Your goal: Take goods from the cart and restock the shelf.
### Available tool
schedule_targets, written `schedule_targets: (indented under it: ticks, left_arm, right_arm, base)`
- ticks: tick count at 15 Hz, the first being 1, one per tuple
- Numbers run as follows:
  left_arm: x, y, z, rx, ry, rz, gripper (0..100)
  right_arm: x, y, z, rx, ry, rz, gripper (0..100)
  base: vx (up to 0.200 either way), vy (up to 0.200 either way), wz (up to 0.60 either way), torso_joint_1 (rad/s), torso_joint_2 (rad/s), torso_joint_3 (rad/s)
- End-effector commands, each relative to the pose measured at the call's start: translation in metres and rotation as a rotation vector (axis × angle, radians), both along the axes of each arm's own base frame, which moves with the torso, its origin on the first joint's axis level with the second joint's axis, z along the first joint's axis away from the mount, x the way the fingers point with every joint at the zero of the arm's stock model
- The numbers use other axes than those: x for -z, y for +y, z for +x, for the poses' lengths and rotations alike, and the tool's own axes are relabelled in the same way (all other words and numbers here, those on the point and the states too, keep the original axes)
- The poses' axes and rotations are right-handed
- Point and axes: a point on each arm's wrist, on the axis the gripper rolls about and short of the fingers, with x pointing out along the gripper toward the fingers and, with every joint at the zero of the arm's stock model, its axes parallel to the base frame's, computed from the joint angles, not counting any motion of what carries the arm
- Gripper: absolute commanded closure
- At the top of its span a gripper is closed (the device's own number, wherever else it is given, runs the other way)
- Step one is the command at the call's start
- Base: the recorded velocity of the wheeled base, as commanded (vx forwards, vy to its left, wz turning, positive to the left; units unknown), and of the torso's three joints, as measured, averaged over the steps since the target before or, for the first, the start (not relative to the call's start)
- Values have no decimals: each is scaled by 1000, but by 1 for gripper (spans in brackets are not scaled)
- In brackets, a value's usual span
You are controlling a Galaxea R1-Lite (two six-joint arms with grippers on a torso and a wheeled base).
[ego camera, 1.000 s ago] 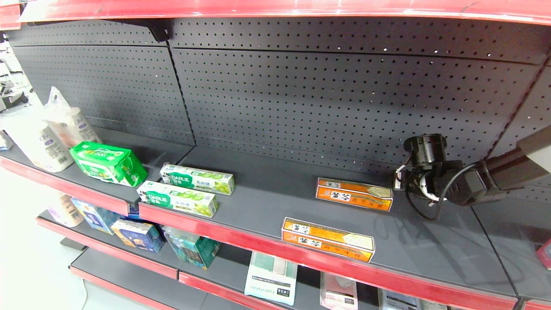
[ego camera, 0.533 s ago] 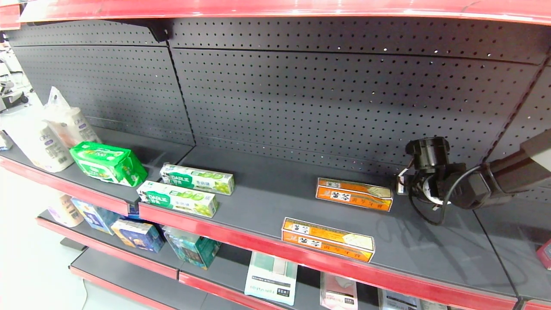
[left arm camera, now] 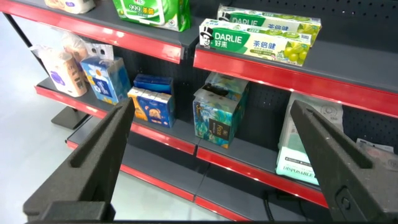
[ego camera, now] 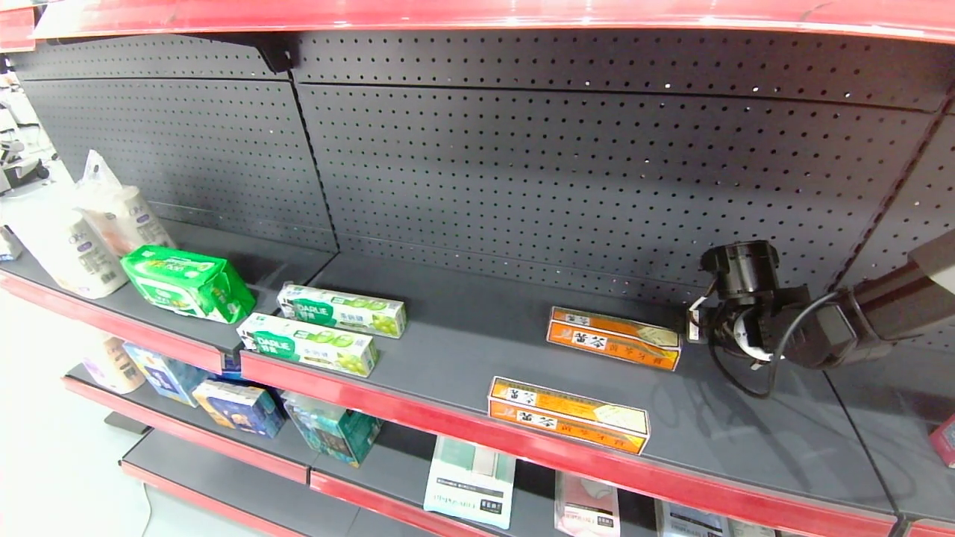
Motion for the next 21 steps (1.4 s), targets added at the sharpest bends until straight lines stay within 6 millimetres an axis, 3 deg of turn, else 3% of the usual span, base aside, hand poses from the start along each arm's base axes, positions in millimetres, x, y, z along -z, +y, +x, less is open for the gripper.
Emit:
schedule_targets:
  ticks: [1, 7, 9, 11, 12, 14, 15, 16, 19, 21]
  left_arm:
    - [0, 0, 0, 0, 1, 0, 0]
    - [0, 0, 0, 0, 1, 0, 0]
    - [0, 0, 0, -2, 1, 0, 0]
    - [0, 0, 0, 0, 1, 0, 0]
    - [0, 0, 0, -2, 1, 0, 0]
    - [0, 0, 0, 0, 1, 0, 0]
    - [0, 0, 0, 0, 1, 0, 0]
    - [0, 0, 0, 0, 1, 0, 0]
    - [0, 0, 0, -2, 1, 0, 0]
    - [0, 0, 0, -2, 1, 0, 0]
  right_arm:
    - [-1, 0, -4, 4, 1, -7, 0]
    - [-11, -1, -6, -13, -16, -17, 0]
    - [-26, -1, -11, -48, -46, -13, 0]
    - [-51, -2, -27, -177, -86, 48, 0]
    - [-67, -8, -55, -341, -98, 93, 0]
    - [-78, -26, -105, -544, -94, 48, 0]
    - [-78, -26, -105, -544, -94, 48, 0]
    - [-79, -34, -136, -567, -102, 28, 0]
    - [-92, -35, -205, -655, -241, 46, 0]
    - [-82, -36, -252, -691, -314, 40, 0]
  base:
    - [0, 0, 0, 0, 0, 0]
    - [0, 0, 0, 0, 0, 0]
    - [0, 0, 0, 0, 0, 0]
    - [0, 0, 0, 0, 0, 0]
    - [0, 0, 0, 0, 0, 0]
    - [0, 0, 0, 0, 0, 0]
    - [0, 0, 0, 0, 0, 0]
    - [0, 0, 0, 0, 0, 0]
    - [0, 0, 0, 0, 0, 0]
    - [0, 0, 0, 0, 0, 0]
